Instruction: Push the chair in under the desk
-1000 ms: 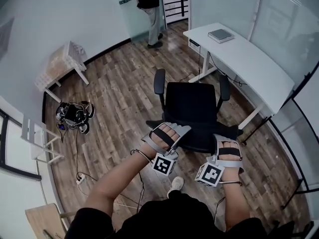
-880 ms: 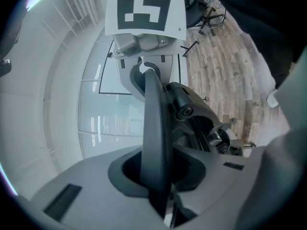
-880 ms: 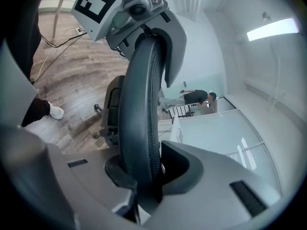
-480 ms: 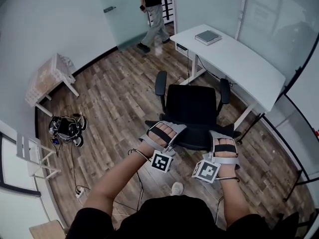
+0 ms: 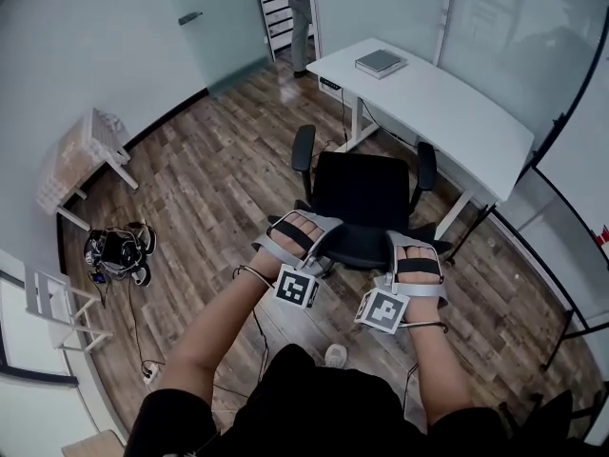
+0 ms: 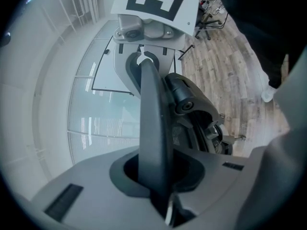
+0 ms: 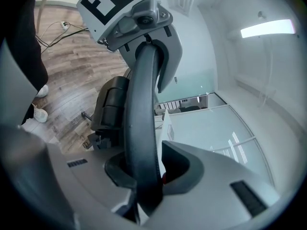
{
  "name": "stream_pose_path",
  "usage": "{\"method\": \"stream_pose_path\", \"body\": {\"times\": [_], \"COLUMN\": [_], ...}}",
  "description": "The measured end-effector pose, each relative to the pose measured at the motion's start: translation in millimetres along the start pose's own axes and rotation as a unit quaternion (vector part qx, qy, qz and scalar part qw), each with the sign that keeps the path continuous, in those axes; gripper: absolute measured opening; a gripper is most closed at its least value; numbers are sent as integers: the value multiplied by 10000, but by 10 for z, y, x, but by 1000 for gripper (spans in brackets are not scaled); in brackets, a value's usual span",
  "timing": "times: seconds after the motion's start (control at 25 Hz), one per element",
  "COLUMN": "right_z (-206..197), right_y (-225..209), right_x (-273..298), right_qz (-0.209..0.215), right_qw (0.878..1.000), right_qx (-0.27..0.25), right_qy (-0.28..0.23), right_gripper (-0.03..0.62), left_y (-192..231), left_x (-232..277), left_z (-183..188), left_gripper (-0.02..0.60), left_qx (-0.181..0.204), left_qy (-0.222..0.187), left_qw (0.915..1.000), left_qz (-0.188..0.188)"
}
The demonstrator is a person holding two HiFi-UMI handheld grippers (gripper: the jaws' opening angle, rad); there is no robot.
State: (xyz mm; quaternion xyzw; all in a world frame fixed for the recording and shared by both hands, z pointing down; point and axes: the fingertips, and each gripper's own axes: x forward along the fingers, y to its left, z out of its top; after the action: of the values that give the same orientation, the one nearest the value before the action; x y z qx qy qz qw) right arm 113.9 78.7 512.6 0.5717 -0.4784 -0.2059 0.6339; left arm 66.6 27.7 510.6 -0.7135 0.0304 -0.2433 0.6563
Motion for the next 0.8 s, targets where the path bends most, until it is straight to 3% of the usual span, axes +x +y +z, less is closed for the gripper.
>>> {"method": "stream_pose_path", "body": {"times": [0.32, 0.6, 0.8], "right_z": [-29, -45, -167], "right_y": [-45, -102, -187], "right_x": [219, 455, 729], "right_qz": [-108, -7, -127], "right_qw": [9998, 9999, 9997], "right_qx": [-179, -92, -194], "right_qy": [61, -124, 28], "right_gripper": [69, 75, 80], "left_y": [52, 12, 33], "left_x": [223, 537, 821], "left_z": [-94, -199, -311], "left_gripper": [69, 40, 37], "left_qx": [13, 265, 370], "left_qy": [-229, -297, -249], "left_qw": [9997, 9986, 9982], "left_qz": [-17, -334, -395]}}
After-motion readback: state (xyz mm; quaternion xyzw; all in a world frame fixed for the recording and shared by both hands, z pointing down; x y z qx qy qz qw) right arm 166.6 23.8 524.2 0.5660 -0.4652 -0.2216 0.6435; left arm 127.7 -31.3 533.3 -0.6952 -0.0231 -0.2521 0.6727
